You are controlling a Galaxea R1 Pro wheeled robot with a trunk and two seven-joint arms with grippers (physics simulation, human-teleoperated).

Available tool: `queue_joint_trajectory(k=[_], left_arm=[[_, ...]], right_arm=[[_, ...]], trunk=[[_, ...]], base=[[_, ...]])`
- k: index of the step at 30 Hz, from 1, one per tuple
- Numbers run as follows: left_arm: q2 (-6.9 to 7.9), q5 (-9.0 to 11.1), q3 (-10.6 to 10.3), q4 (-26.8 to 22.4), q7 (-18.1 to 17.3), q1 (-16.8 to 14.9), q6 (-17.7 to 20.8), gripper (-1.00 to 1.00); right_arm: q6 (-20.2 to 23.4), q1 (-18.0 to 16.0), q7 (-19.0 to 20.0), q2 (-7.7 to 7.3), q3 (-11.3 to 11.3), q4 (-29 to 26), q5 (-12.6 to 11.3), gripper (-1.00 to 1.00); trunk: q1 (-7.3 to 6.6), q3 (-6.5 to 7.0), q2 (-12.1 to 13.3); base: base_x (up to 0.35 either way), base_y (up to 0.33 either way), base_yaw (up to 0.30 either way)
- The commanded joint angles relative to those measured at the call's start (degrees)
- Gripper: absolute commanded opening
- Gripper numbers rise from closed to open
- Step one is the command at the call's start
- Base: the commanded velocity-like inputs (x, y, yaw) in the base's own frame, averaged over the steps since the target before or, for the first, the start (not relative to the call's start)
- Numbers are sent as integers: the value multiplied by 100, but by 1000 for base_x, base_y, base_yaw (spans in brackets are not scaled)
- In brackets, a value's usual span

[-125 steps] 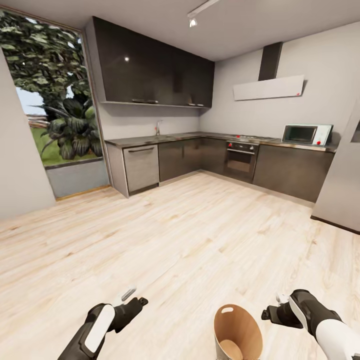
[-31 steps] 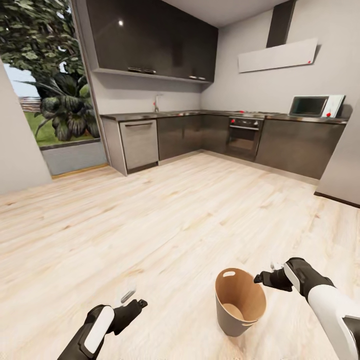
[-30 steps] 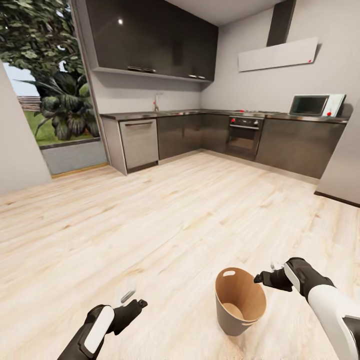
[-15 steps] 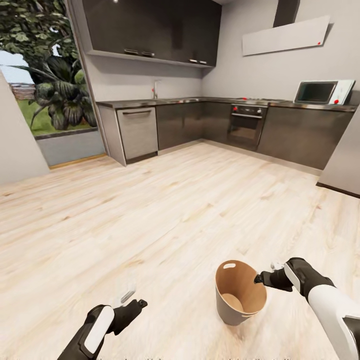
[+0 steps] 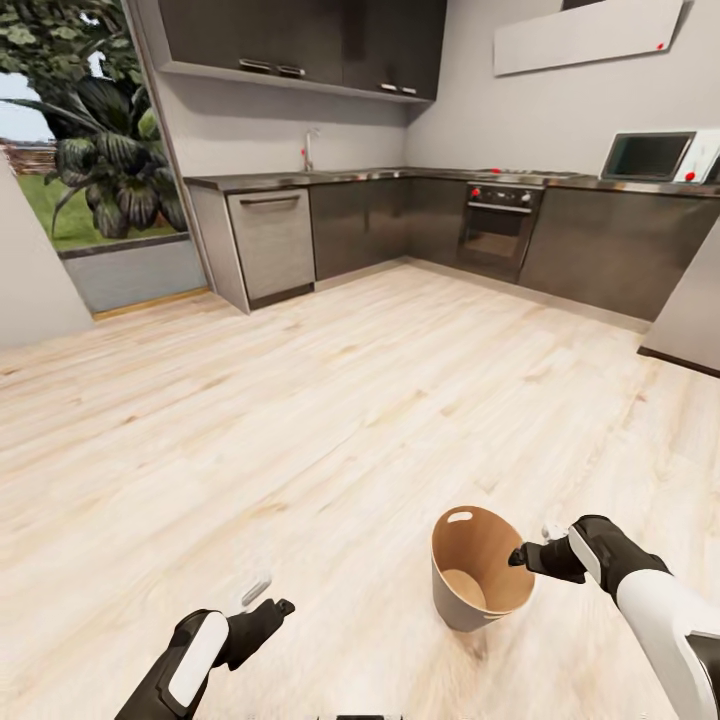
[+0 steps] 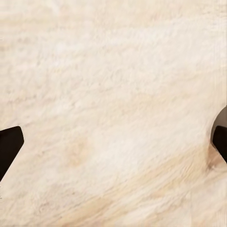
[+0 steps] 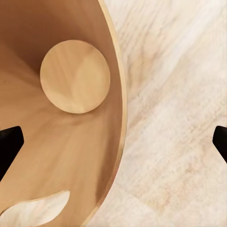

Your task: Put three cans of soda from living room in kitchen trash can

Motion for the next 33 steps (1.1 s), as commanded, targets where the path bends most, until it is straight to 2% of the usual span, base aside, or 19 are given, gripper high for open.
queue_joint_trajectory(k=[1, 22, 24, 25, 33], left_arm=[[0, 1, 0, 0, 0, 0, -1, 100], [0, 0, 0, 0, 1, 0, -2, 100], [0, 5, -6, -2, -27, 0, -14, 100], [0, 8, -10, -3, -39, 0, -24, 100], [24, -13, -21, -9, -61, 62, -86, 100]], right_arm=[[0, -1, 0, 0, 0, -1, -1, 100], [0, 0, 0, -5, 0, 0, 1, 100], [2, 1, 2, -9, 1, 0, 0, 100], [4, 2, 4, -12, 1, 0, -3, -100], [9, 1, 290, -28, 3, -43, 12, -100]], trunk=[[2, -23, -2], [56, -488, -30], [56, -488, -30], [56, -488, -30], [56, -488, -30]], base=[[0, 0, 0], [0, 0, 0], [0, 0, 0], [0, 0, 0], [0, 0, 0]])
